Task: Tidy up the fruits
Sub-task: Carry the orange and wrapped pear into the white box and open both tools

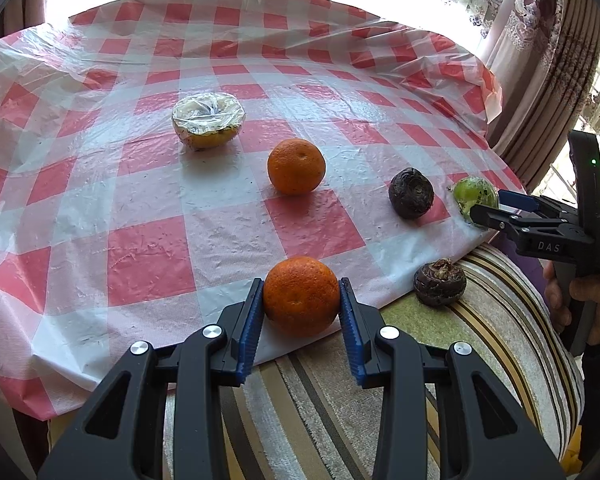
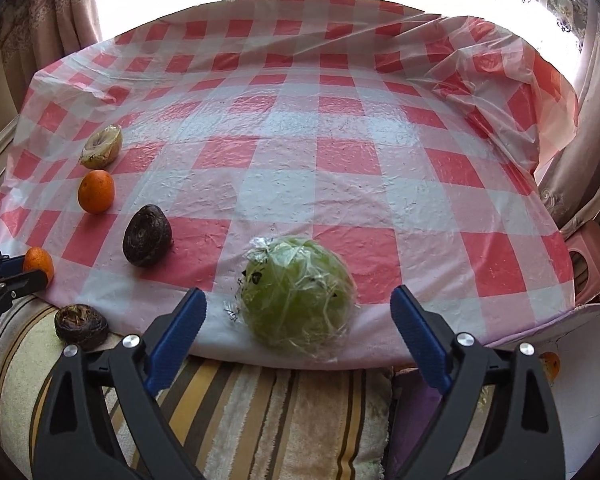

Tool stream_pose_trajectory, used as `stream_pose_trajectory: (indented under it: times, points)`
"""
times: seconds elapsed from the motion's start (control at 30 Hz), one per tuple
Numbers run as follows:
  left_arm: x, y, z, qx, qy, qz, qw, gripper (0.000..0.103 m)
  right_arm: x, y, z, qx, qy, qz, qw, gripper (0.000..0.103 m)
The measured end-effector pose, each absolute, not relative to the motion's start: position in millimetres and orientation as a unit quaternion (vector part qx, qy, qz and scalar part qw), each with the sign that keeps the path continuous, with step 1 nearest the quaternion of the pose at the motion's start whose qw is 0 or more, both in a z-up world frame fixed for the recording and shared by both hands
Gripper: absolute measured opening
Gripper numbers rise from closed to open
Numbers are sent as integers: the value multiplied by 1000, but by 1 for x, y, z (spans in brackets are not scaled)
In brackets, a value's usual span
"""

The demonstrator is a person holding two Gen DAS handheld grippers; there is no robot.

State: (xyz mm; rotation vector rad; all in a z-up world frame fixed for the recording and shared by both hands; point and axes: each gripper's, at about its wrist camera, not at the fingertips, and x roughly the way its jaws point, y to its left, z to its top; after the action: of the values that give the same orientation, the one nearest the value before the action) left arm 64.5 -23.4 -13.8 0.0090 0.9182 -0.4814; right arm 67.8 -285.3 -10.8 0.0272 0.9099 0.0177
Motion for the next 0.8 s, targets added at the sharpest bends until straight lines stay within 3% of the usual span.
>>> stream_pose_trajectory:
  times: [0.1, 0.17, 0.8]
  points:
    - [64, -23, -13, 5, 439, -230, 869, 36, 72, -295, -16, 51, 446, 26, 893, 67]
    - [64, -23, -13, 7, 438, -229, 869, 36, 72, -291, -16, 41, 445, 25, 894, 63]
    - [61, -35, 8, 36, 419, -206, 883, 33, 39, -307, 6, 62, 411, 15, 909, 61]
